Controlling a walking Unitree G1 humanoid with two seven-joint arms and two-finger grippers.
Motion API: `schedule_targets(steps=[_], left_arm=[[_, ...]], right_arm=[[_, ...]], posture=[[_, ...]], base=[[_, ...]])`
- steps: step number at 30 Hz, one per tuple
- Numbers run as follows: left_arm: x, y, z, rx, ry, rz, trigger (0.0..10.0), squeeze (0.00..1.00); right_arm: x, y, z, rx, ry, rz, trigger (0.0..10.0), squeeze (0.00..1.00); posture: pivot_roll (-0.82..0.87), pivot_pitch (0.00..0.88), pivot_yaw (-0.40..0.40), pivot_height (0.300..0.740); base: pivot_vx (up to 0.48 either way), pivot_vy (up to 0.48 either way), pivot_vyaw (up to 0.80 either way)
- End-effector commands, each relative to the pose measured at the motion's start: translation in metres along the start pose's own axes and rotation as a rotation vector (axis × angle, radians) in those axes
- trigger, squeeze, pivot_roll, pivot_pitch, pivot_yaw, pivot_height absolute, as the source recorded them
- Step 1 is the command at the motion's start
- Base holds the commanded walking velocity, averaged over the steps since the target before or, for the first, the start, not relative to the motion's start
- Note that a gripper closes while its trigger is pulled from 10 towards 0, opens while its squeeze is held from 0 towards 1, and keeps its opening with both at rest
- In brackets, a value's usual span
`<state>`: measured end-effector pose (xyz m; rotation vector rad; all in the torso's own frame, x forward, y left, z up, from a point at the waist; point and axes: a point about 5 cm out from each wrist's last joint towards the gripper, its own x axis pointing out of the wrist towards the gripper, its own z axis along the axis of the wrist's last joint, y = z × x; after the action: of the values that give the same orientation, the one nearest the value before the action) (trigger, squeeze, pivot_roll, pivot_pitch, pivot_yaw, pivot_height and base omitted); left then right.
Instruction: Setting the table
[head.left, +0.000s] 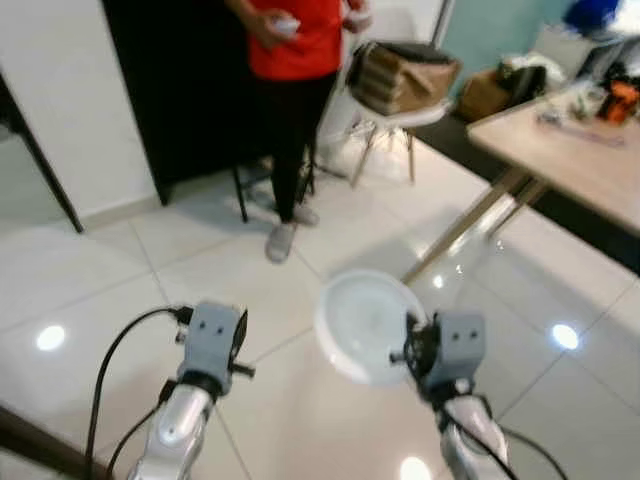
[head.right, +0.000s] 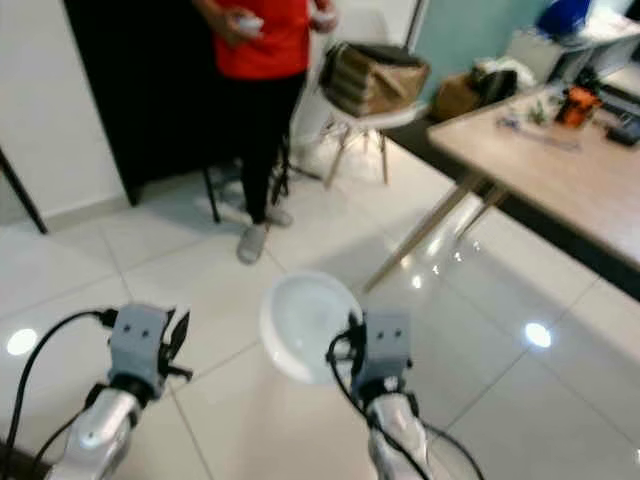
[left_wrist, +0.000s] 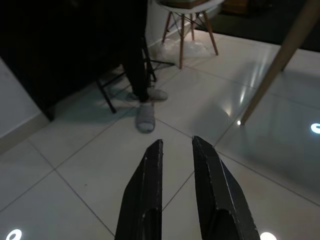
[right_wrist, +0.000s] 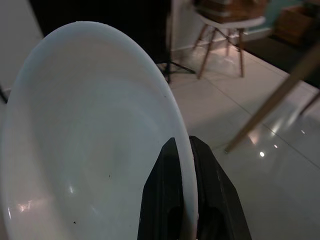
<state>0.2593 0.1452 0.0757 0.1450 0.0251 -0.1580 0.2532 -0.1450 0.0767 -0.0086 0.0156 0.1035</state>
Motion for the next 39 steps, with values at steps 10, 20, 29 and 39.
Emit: schedule_targets(steps=[10, 20, 29, 39], left_arm=[[-0.0006, -0.0038, -0.0046, -0.019, 0.025, -0.014, 10.0, 0.00], [-0.0003, -0.0036, -0.0050, -0.025, 0.032, -0.013, 10.0, 0.00], [-0.0006, -0.0027, -0.0057, -0.029, 0.039, -0.010, 10.0, 0.00], [-0.0007, -0.0025, -0.0067, -0.036, 0.056, -0.009, 10.0, 0.00]], right_arm=[[-0.0004, -0.0043, -0.0020, 0.000, 0.006, -0.016, 10.0, 0.00], [-0.0001, -0.0042, -0.0019, -0.001, 0.006, -0.018, 10.0, 0.00], [0.0000, -0.0028, -0.0023, 0.003, 0.007, -0.018, 10.0, 0.00], [0.0000, -0.0040, -0.0037, -0.004, 0.018, -0.034, 10.0, 0.00]], posture=[[-0.11, 0.007, 0.043, 0.740], [-0.12, 0.007, 0.044, 0.740], [-0.11, 0.009, 0.046, 0.740], [-0.11, 0.010, 0.047, 0.740]], base=[[0.000, 0.000, -0.80], [0.000, 0.000, -0.80], [0.000, 0.000, -0.80], [0.000, 0.000, -0.80]])
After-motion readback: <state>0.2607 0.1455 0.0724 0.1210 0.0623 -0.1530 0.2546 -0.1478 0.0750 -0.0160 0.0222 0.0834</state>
